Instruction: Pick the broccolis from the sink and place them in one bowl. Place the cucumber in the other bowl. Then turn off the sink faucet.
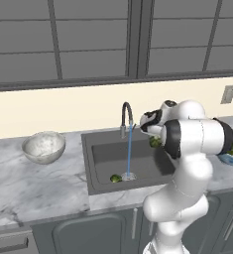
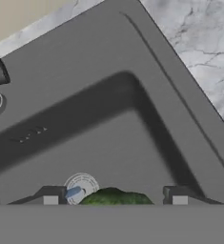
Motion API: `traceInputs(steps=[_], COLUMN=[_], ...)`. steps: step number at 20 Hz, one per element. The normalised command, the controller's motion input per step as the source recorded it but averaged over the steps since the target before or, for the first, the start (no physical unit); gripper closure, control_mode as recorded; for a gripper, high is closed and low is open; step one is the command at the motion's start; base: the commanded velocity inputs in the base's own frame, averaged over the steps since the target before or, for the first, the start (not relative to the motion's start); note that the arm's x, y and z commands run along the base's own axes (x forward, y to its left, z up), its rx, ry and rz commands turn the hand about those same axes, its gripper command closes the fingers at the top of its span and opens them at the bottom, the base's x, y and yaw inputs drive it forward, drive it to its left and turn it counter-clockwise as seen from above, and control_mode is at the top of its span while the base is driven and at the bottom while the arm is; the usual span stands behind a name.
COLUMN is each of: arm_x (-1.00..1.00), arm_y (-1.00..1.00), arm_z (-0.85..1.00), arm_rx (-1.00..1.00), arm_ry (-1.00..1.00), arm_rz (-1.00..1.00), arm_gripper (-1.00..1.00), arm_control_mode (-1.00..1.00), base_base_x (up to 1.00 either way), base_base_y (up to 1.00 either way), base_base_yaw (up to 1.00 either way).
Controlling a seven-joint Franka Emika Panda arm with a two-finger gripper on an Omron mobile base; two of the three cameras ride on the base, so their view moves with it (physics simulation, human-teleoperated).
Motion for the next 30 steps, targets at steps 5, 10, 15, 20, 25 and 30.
traceInputs(steps=[5,10,15,20,25,30], arm_x=[-0.14,-0.41,-0.69,-0.66,-0.53,-0.44], arm_y=[-0.2,0.0,0.1,0.4,0.56,0.61], arm_z=[0.98,0.68,0.33,0.1,0.0,0.0], arm_rx=[0.0,-0.01,-0.04,-0.04,-0.02,-0.05], arm_ry=[0.0,0.0,-0.05,-0.1,-0.09,-0.08], arm_rz=[0.04,0.07,0.06,0.02,0.02,0.03], arm_gripper=[1.0,1.0,1.0,1.0,1.0,1.0], arm_control_mode=[-1.0,-1.0,-1.0,-1.0,-1.0,-1.0], base_base_x=[0.0,0.0,0.0,0.0,0.0,0.0], base_base_y=[0.0,0.0,0.0,0.0,0.0,0.0], base_base_yaw=[0.0,0.0,0.0,0.0,0.0,0.0])
